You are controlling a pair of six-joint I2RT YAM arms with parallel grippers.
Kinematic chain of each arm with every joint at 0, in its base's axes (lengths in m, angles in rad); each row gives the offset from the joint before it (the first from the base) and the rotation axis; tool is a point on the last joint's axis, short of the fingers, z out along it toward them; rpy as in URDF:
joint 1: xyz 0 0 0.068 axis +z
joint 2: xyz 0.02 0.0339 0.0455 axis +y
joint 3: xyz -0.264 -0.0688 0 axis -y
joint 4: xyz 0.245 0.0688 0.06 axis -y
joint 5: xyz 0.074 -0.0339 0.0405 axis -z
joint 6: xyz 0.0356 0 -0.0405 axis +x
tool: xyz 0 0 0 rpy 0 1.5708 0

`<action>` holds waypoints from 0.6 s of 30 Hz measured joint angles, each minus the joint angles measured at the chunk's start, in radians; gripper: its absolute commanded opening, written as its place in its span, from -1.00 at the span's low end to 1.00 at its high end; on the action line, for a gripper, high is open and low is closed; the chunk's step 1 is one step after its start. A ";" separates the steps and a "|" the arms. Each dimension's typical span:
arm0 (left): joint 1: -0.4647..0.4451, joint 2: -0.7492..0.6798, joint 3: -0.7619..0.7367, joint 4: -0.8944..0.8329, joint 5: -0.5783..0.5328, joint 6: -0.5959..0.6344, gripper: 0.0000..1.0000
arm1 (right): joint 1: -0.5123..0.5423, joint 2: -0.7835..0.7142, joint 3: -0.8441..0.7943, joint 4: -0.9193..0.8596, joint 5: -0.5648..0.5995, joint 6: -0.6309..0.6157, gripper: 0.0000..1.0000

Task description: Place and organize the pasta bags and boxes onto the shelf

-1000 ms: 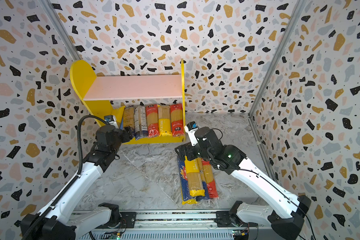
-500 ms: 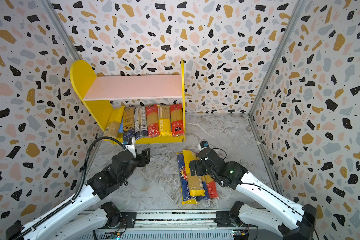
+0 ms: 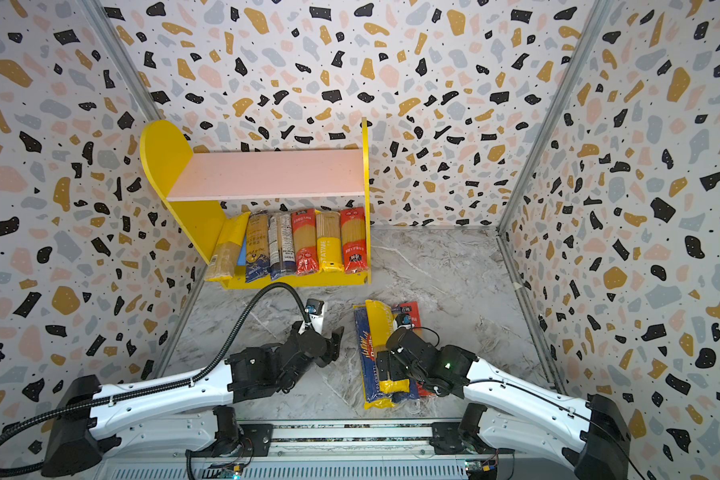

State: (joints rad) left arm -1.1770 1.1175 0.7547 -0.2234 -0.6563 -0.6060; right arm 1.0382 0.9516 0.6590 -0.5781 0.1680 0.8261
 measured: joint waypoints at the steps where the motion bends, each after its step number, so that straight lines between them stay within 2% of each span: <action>1: -0.004 0.013 0.003 -0.001 -0.005 -0.007 0.53 | 0.005 -0.001 -0.008 0.000 0.002 0.010 0.98; 8: -0.017 0.075 0.058 -0.023 -0.029 -0.056 0.53 | -0.003 -0.073 0.013 -0.130 0.129 0.114 0.98; 12: -0.053 0.147 0.127 -0.039 -0.033 -0.087 0.54 | -0.112 -0.104 0.051 -0.227 0.204 0.158 0.98; 18: -0.130 0.289 0.226 -0.040 0.000 -0.129 0.64 | -0.315 -0.148 0.063 -0.280 0.231 0.152 0.98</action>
State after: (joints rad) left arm -1.3075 1.4067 0.9806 -0.2638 -0.6563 -0.7353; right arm 0.7227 0.8040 0.7216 -0.8581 0.3988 0.9779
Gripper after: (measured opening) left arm 0.812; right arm 0.990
